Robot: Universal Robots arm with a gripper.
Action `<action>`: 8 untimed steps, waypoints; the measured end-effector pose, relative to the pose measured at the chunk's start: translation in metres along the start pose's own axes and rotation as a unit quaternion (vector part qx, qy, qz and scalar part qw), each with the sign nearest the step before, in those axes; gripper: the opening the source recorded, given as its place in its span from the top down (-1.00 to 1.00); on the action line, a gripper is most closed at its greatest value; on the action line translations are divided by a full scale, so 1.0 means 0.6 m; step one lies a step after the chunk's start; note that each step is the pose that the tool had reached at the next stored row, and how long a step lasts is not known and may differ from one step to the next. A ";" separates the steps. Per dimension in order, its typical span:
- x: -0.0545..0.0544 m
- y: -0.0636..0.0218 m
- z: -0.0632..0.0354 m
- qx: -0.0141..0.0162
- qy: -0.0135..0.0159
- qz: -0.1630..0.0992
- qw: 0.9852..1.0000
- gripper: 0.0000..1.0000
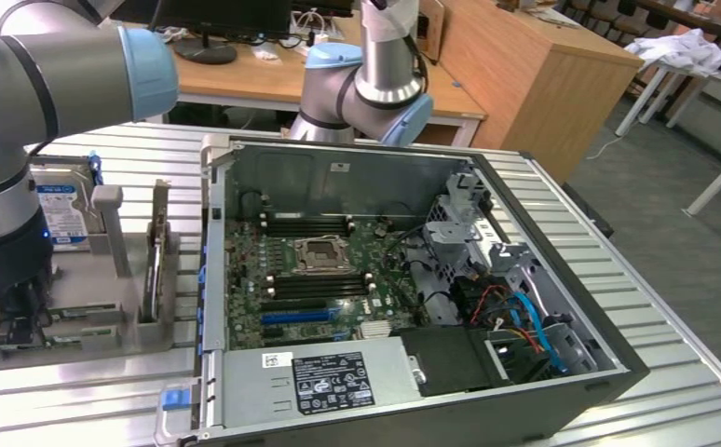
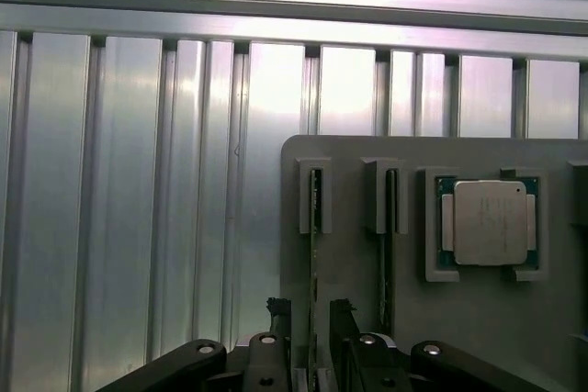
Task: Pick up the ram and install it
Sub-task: 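Pick up the ram and move it above insertion slot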
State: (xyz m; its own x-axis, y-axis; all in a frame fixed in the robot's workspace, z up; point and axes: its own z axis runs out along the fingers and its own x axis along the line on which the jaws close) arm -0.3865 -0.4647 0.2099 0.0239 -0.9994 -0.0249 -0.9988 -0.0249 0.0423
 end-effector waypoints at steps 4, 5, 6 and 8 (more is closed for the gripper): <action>0.000 0.000 0.002 0.000 0.000 0.000 1.000 0.38; 0.000 0.000 0.002 0.000 0.000 0.000 1.000 0.38; 0.000 0.000 0.002 0.000 0.000 0.000 1.000 0.38; 0.000 -0.001 0.002 0.000 0.000 0.000 1.000 0.38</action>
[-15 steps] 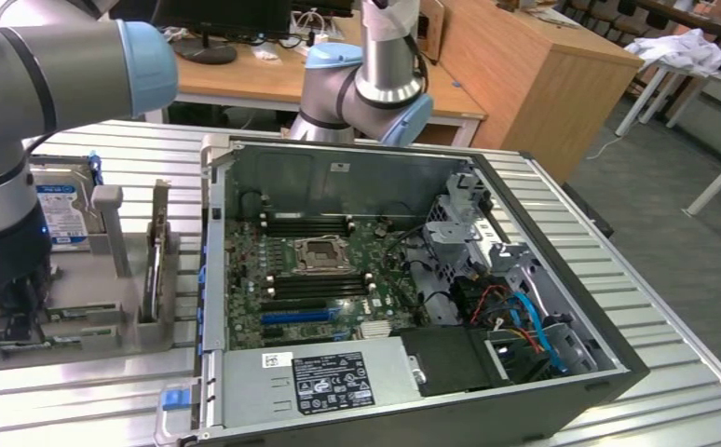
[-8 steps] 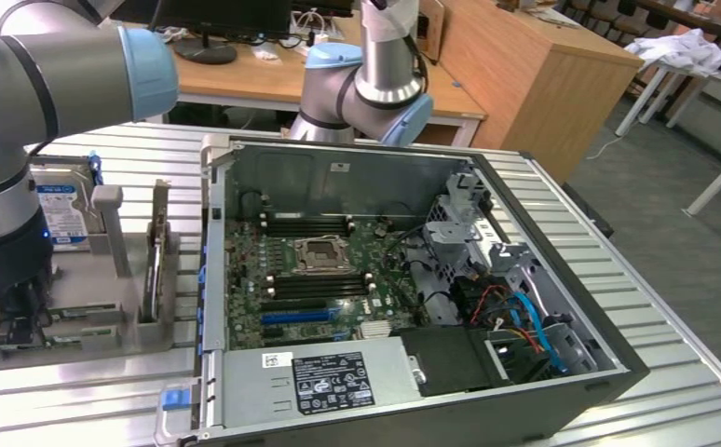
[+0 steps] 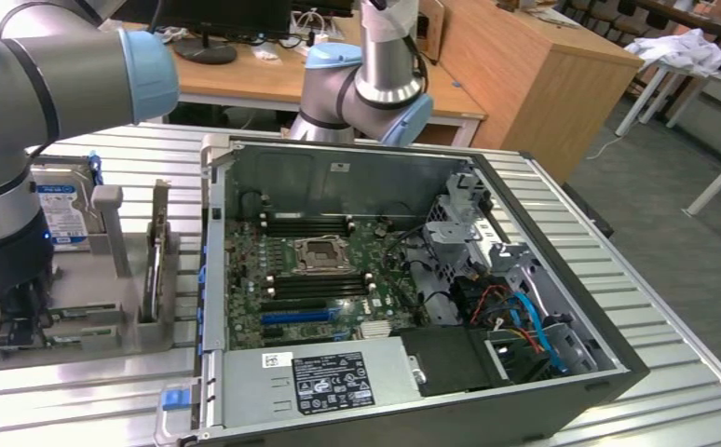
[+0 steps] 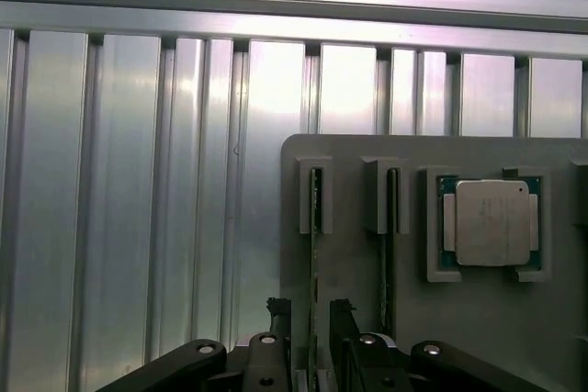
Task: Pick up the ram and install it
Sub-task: 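Pick up the ram and move it above insertion slot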
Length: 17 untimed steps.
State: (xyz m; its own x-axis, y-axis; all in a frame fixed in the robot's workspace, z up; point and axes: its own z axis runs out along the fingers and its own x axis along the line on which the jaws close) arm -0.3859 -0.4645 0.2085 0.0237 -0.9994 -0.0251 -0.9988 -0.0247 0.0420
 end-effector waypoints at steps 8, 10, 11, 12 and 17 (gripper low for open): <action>0.001 -0.009 0.000 0.000 0.000 0.000 1.000 0.38; 0.001 -0.011 0.000 0.000 0.000 0.000 1.000 0.38; 0.001 -0.013 0.000 0.000 0.000 0.000 1.000 0.38; 0.001 -0.014 0.000 0.000 0.000 0.000 1.000 0.38; 0.001 -0.019 -0.001 0.000 0.000 0.000 1.000 0.38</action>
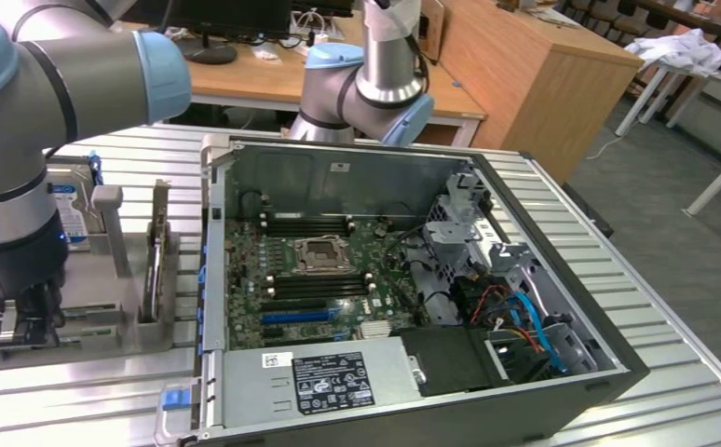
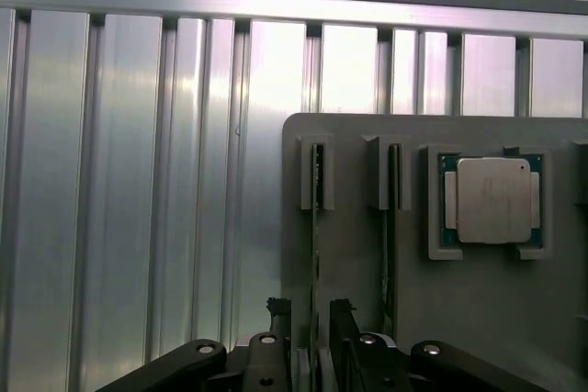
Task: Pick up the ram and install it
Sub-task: 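Pick up the ram and move it above insertion slot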
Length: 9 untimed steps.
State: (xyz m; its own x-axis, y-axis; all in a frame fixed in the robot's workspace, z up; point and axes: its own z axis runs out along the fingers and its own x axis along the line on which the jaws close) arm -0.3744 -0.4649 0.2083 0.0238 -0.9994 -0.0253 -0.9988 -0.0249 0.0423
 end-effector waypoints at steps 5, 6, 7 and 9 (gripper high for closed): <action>0.000 -0.007 0.000 0.000 0.000 0.000 1.000 0.38; 0.000 -0.008 0.000 0.000 0.000 0.000 1.000 0.38; 0.000 -0.010 0.000 0.000 0.000 0.000 1.000 0.38; 0.000 -0.012 0.000 0.000 0.000 0.000 1.000 0.38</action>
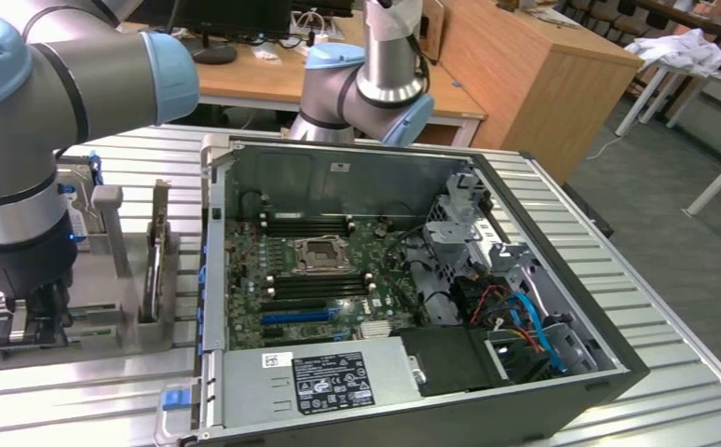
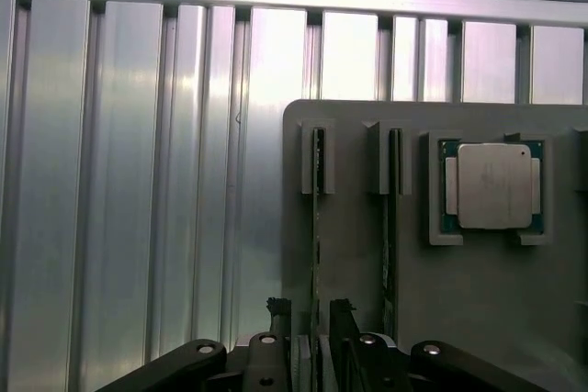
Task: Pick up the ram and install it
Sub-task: 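Pick up the ram and move it above insertion slot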
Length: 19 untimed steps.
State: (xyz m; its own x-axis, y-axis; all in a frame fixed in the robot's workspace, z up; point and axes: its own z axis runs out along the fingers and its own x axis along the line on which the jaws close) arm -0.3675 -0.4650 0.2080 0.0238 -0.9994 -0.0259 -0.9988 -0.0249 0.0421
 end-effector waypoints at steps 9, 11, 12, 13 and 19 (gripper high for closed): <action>0.000 0.000 0.004 0.000 0.000 0.000 1.000 0.38; 0.000 0.000 0.004 0.000 0.000 0.000 1.000 0.38; 0.000 0.000 0.004 0.000 0.000 0.000 1.000 0.38; 0.000 0.000 0.004 0.000 0.000 0.000 1.000 0.38; -0.003 -0.001 0.005 0.000 0.000 0.000 1.000 0.38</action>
State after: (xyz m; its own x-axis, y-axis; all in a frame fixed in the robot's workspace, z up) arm -0.3673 -0.4630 0.2049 0.0240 -0.9994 -0.0260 -0.9988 -0.0250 0.0420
